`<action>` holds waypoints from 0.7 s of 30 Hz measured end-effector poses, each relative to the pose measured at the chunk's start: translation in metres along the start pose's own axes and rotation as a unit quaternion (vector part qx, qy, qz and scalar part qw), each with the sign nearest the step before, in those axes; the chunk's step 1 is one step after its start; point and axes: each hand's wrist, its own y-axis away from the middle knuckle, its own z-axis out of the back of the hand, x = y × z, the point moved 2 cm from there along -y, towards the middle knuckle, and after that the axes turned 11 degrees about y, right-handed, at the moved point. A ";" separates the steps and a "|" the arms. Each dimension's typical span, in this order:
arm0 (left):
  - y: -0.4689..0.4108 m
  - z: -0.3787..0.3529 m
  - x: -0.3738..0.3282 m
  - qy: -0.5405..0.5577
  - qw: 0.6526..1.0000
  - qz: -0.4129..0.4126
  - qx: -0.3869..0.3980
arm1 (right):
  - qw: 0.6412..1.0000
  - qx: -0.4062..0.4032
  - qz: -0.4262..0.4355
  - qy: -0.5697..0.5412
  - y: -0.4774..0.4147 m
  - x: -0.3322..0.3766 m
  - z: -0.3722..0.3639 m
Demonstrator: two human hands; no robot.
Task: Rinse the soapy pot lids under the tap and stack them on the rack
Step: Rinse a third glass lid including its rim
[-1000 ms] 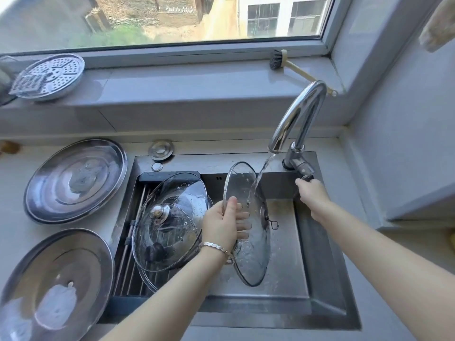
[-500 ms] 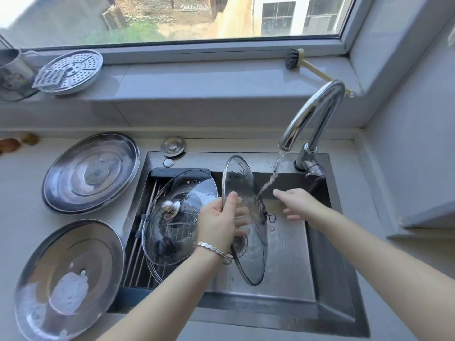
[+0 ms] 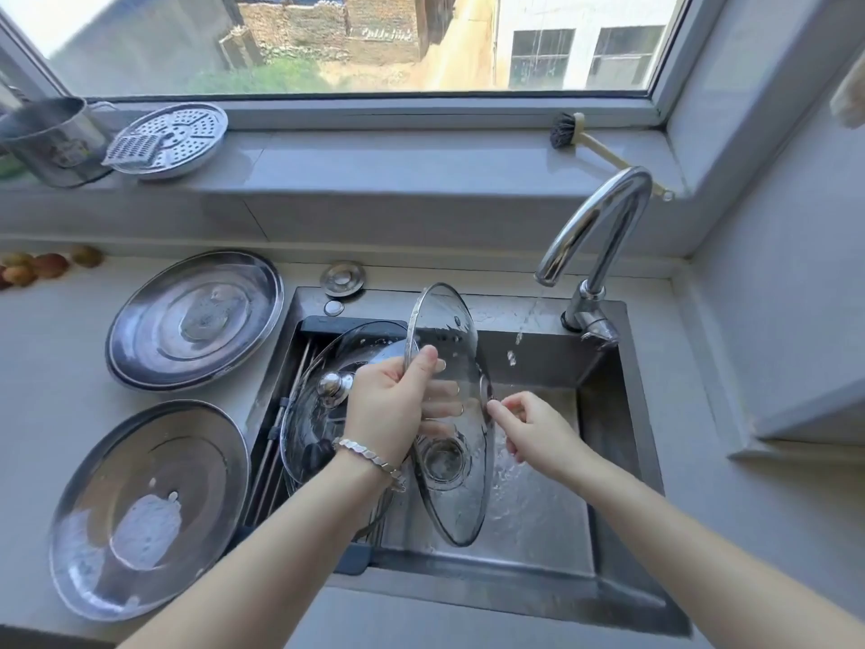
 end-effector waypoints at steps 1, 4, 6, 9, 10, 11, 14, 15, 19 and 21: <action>0.002 0.001 -0.001 0.003 1.000 -0.002 -0.003 | 1.000 0.008 -0.006 0.020 -0.001 -0.001 -0.001; 0.008 0.007 -0.004 0.030 1.000 0.002 -0.005 | 1.000 0.001 0.004 -0.017 -0.002 0.000 0.000; 0.012 0.010 -0.007 0.041 0.999 0.005 0.003 | 0.993 0.004 0.012 -0.117 0.000 0.005 0.003; 0.017 0.012 -0.015 -0.002 0.999 -0.006 0.035 | 0.973 0.014 0.031 -0.226 0.004 0.010 0.002; 0.017 0.013 -0.019 -0.031 0.998 -0.016 0.043 | 0.968 0.015 0.036 -0.249 0.005 0.010 0.001; 0.017 0.014 -0.021 -0.062 0.997 -0.026 0.046 | 0.963 0.016 0.037 -0.266 0.006 0.010 0.000; 0.014 0.025 -0.025 -0.119 0.992 -0.026 0.012 | 0.958 0.024 0.022 -0.285 0.007 0.007 -0.004; 0.013 0.030 -0.024 -0.123 0.992 -0.011 -0.008 | 0.960 0.024 0.019 -0.280 0.007 0.006 -0.003; 0.014 0.051 -0.012 -0.100 0.992 0.053 -0.058 | 0.959 0.031 0.012 -0.282 0.008 0.002 -0.001; 0.019 0.062 -0.004 -0.086 0.991 0.072 -0.070 | 0.952 0.032 -0.001 -0.303 0.010 0.001 -0.003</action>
